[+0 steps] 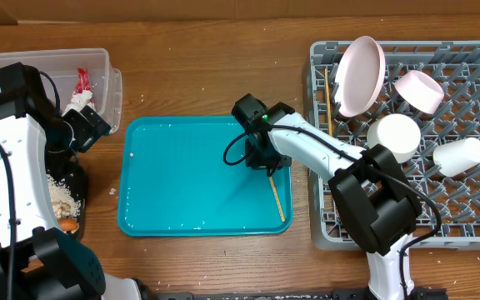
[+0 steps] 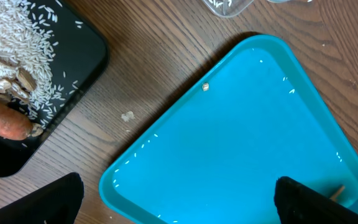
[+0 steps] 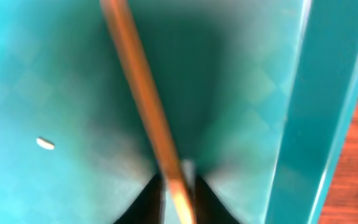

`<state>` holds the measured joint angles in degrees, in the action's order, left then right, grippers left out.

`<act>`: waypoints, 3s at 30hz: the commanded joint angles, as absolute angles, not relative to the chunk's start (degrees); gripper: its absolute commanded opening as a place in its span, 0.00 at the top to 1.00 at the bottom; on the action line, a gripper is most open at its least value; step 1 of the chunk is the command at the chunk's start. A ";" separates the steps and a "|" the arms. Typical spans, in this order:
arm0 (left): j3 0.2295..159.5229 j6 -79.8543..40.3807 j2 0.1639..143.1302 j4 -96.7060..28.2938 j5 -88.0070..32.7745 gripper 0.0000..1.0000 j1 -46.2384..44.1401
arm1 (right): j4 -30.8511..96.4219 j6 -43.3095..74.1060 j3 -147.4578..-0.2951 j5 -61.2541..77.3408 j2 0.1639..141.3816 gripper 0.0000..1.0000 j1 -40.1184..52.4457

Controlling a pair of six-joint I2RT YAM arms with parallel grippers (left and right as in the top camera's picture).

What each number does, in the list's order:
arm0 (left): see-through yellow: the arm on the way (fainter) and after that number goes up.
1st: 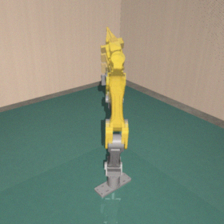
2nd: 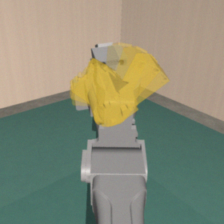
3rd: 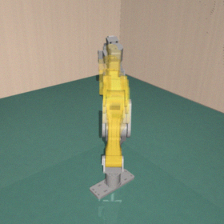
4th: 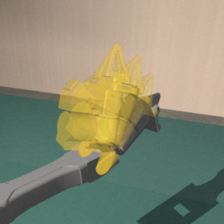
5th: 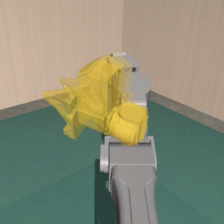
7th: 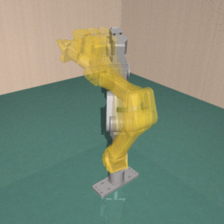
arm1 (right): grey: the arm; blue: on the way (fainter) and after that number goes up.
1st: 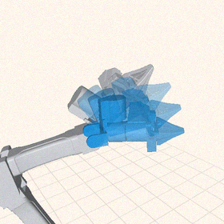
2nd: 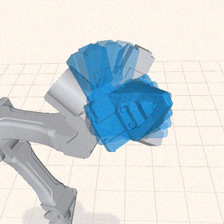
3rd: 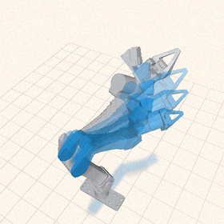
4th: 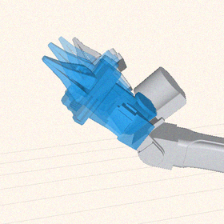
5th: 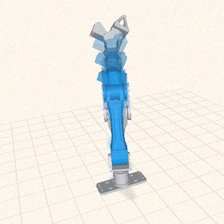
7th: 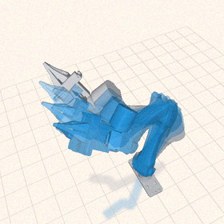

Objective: Sort waste into correct bins and load items into the dishwasher
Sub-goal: 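Return the right gripper to the teal tray and grasp the remaining chopstick, then carry the chopstick right and insert it upright into the rack, then release the chopstick and withdraw the right gripper down out of the rack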

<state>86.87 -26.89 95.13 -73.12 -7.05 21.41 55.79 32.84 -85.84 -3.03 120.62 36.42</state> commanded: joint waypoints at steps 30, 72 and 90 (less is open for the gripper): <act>87.39 -27.46 95.35 -73.23 -7.27 0.00 21.34 | 70.46 8.49 -109.40 -1.06 111.42 0.95 8.99; 87.39 -27.46 95.35 -73.23 -7.27 0.00 21.34 | 77.01 22.46 -78.81 -3.95 70.46 0.53 8.99; 87.39 -27.46 95.35 -73.23 -7.27 0.00 21.34 | 45.89 22.81 -49.98 10.83 60.07 0.00 8.97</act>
